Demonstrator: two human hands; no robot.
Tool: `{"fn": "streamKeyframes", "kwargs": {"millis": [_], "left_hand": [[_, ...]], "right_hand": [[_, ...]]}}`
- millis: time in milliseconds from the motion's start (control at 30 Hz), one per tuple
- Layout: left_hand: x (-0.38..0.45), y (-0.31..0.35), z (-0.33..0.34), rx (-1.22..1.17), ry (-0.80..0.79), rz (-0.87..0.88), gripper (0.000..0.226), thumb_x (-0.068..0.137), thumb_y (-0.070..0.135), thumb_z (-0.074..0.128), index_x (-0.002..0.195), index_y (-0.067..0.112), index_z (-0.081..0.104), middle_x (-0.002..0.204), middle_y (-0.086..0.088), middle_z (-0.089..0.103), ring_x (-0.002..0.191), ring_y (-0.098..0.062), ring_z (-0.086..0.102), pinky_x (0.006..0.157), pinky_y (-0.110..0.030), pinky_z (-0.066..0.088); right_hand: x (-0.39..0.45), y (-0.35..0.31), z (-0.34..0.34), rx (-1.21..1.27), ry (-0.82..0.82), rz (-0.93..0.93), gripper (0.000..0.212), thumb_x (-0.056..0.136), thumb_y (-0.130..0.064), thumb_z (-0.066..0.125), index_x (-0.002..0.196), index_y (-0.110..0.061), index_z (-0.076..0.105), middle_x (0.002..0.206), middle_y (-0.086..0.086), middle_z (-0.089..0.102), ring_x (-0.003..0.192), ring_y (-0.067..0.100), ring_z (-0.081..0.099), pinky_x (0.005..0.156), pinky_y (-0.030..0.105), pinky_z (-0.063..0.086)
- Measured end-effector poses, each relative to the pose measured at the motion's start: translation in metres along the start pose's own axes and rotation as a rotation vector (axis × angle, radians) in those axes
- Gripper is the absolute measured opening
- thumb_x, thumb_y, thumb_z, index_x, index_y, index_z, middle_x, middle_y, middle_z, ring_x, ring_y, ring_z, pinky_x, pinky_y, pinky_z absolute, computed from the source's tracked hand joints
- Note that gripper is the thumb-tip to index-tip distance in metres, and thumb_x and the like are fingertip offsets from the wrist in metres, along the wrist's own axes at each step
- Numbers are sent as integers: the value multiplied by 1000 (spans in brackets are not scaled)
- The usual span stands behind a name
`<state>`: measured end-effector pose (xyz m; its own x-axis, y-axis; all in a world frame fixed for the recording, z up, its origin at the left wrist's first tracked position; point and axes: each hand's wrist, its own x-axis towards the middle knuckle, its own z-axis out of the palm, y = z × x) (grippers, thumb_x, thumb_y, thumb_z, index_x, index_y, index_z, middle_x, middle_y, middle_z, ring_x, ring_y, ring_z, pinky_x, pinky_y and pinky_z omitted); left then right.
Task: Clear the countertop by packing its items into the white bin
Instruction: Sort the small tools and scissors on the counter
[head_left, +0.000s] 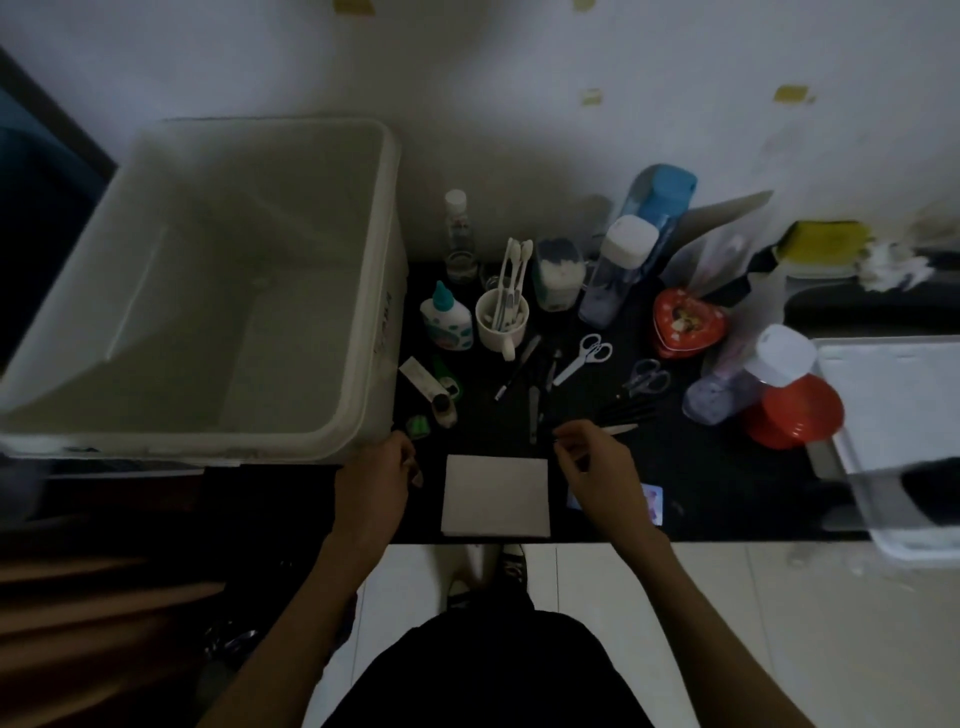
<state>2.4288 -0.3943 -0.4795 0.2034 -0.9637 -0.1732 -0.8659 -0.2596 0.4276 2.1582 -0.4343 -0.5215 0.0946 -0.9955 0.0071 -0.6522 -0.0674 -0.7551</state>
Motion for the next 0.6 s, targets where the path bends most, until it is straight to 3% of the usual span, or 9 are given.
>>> {"fn": "streamKeyframes", "kwargs": {"millis": [100, 233, 300, 400, 500, 600], "left_hand": [[-5, 2, -4, -92, 36, 17, 16, 91, 4, 58, 97, 17, 65, 85, 3, 70, 71, -6, 58, 59, -22, 44], [-3, 17, -11, -273, 48, 128, 14, 89, 8, 62, 94, 20, 67, 87, 6, 71, 77, -6, 64, 71, -29, 55], [0, 29, -16, -380, 41, 214, 12, 89, 10, 65, 93, 20, 68, 88, 7, 72, 80, -4, 66, 76, -25, 56], [8, 44, -19, -513, 10, 324, 11, 89, 11, 67, 98, 17, 70, 91, 6, 72, 83, -2, 67, 78, -22, 56], [21, 40, -8, -513, 24, 212, 28, 88, 14, 69, 114, 14, 60, 108, 1, 63, 96, -8, 62, 83, -21, 52], [32, 23, 15, -341, 2, 86, 37, 87, 7, 66, 121, 11, 50, 118, -10, 51, 104, -24, 57, 90, -34, 50]], "right_hand": [[-7, -11, 8, -6, -3, -14, 15, 89, -12, 65, 103, -18, 66, 91, -8, 68, 82, 2, 63, 78, 29, 56], [-8, -37, 22, 80, -145, -119, 33, 84, -21, 74, 116, -21, 64, 105, -9, 65, 87, 4, 63, 75, 20, 52], [-3, -55, 33, 110, -196, -197, 44, 81, -29, 77, 123, -23, 63, 110, -9, 63, 85, 4, 62, 73, 15, 50], [12, -73, 46, 10, -156, -220, 25, 83, -31, 73, 105, -23, 69, 90, -4, 65, 74, 8, 57, 66, 25, 46], [30, -68, 51, -106, -78, -149, 13, 80, -24, 73, 92, -20, 71, 81, 0, 67, 72, 18, 61, 65, 33, 49], [47, -54, 52, -97, -17, -56, 13, 79, -12, 73, 92, -14, 72, 86, 7, 69, 77, 25, 65, 71, 34, 51]]}}
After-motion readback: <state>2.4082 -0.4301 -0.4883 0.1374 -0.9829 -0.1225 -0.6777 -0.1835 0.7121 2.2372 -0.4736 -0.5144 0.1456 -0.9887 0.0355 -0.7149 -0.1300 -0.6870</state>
